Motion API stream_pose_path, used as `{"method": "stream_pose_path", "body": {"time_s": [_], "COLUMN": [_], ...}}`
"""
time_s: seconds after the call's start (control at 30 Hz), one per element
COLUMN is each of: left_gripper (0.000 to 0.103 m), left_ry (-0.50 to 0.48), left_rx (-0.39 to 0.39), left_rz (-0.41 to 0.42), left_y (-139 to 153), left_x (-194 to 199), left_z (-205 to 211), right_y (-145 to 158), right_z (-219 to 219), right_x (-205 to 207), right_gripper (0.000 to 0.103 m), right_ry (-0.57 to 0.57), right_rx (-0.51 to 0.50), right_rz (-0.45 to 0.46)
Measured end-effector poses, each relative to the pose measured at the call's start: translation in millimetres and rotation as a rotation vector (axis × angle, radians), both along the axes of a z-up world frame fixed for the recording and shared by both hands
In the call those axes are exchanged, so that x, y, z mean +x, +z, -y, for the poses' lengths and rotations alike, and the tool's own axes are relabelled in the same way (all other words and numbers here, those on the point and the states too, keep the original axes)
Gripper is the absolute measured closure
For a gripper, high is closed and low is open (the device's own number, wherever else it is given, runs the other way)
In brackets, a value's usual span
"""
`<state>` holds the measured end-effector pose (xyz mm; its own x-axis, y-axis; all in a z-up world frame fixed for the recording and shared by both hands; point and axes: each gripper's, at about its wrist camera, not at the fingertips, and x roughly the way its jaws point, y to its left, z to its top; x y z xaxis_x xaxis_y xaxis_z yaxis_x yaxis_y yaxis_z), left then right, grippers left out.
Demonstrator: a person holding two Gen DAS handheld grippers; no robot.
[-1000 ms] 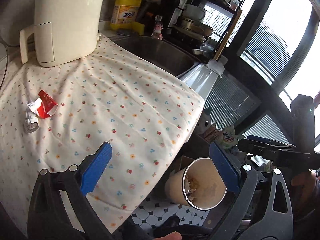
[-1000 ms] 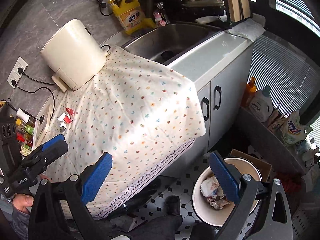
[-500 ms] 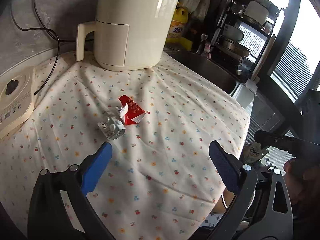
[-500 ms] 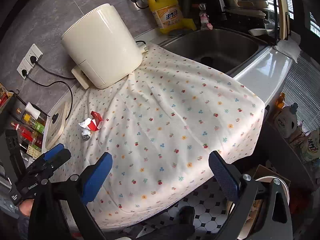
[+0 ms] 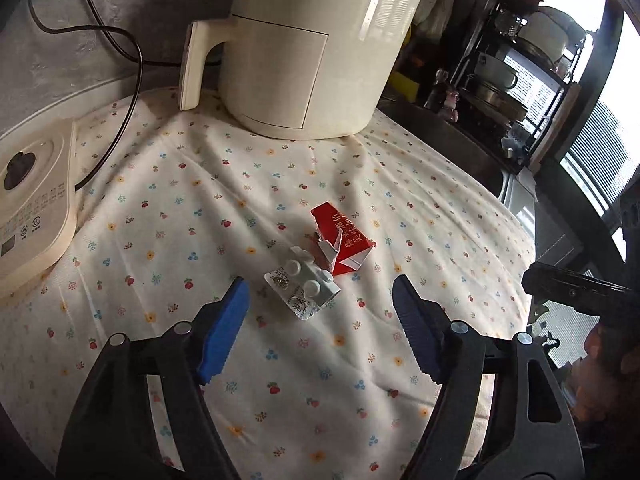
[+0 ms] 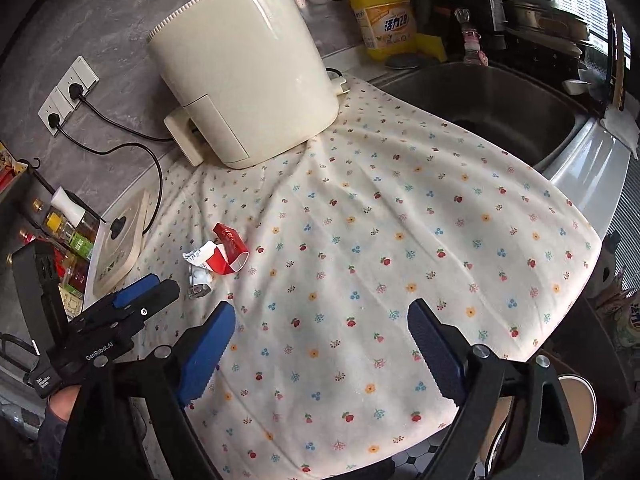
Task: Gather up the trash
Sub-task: 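Move both open grippers back to the counter toward the last items, then grasp the white blister pack with the left gripper while the right gripper grasps the red box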
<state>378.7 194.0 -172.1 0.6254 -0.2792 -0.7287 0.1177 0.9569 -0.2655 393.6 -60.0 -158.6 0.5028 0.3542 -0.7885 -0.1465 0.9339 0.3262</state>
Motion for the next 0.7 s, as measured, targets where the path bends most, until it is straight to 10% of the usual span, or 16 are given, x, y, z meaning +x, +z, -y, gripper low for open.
{"method": "stream_pose_path", "body": {"time_s": [0.2, 0.33, 0.7], "left_gripper": [0.039, 0.065, 0.066], "left_ry": [0.008, 0.013, 0.145], "left_rx": [-0.008, 0.015, -0.029], "left_rz": [-0.067, -0.058, 0.006], "left_y": [-26, -28, -14], "left_x": [27, 30, 1], "left_z": [-3, -4, -56], "right_y": [-7, -13, -24], "right_z": [-8, -19, -82], "right_x": [15, 26, 63], "right_gripper": [0.018, 0.018, 0.042], "right_ry": [-0.005, 0.013, 0.177], "right_rx": [-0.033, -0.056, -0.100], "right_rz": [-0.030, -0.051, -0.074]}}
